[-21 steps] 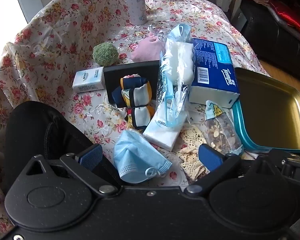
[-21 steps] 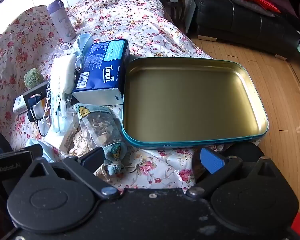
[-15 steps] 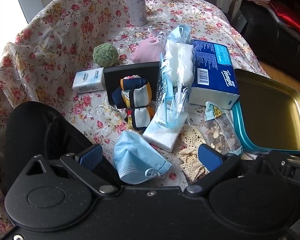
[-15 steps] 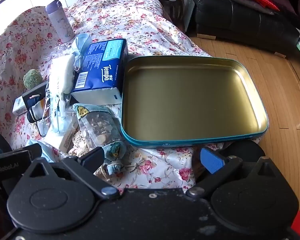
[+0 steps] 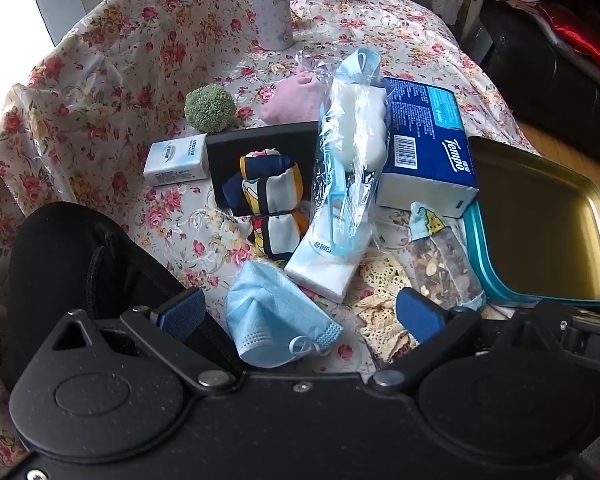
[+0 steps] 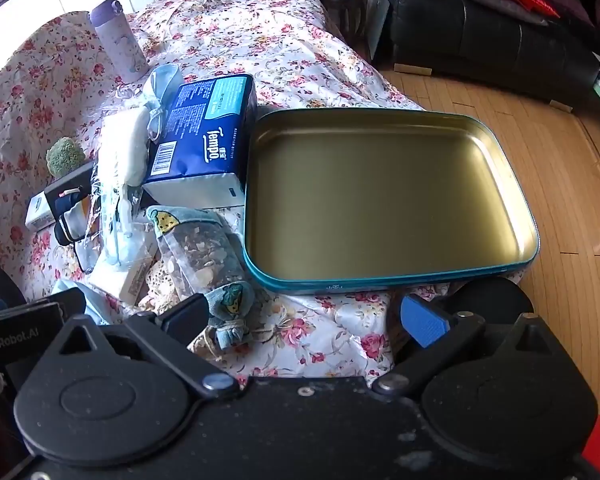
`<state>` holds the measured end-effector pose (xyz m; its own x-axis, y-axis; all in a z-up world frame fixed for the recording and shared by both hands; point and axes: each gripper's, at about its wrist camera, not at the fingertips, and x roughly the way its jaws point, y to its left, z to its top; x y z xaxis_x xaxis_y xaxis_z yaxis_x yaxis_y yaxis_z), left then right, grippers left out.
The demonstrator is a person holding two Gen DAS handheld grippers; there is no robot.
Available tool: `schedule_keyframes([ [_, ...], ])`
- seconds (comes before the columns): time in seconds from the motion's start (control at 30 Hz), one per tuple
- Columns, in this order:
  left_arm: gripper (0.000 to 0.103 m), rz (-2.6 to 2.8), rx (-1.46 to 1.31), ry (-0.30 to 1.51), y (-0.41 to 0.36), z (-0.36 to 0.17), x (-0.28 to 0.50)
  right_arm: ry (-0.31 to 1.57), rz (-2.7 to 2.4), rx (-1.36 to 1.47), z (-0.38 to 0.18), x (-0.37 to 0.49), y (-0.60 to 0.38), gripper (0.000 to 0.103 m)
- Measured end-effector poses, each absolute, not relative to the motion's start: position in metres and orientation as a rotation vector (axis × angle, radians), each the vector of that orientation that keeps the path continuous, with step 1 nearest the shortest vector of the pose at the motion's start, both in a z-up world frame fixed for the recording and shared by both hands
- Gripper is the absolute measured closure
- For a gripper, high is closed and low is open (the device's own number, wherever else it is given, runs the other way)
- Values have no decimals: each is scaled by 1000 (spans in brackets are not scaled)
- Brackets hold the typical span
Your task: Organize soft objects
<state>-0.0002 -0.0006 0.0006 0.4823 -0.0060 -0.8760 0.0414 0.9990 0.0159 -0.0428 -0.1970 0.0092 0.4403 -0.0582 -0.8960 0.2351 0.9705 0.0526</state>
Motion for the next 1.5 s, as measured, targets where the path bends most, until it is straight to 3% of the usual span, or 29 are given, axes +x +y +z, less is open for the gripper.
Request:
schedule_keyframes([
  [1.5, 5, -39, 32, 1093, 0, -8, 0, 1129, -193, 213, 3, -42, -202, 0],
])
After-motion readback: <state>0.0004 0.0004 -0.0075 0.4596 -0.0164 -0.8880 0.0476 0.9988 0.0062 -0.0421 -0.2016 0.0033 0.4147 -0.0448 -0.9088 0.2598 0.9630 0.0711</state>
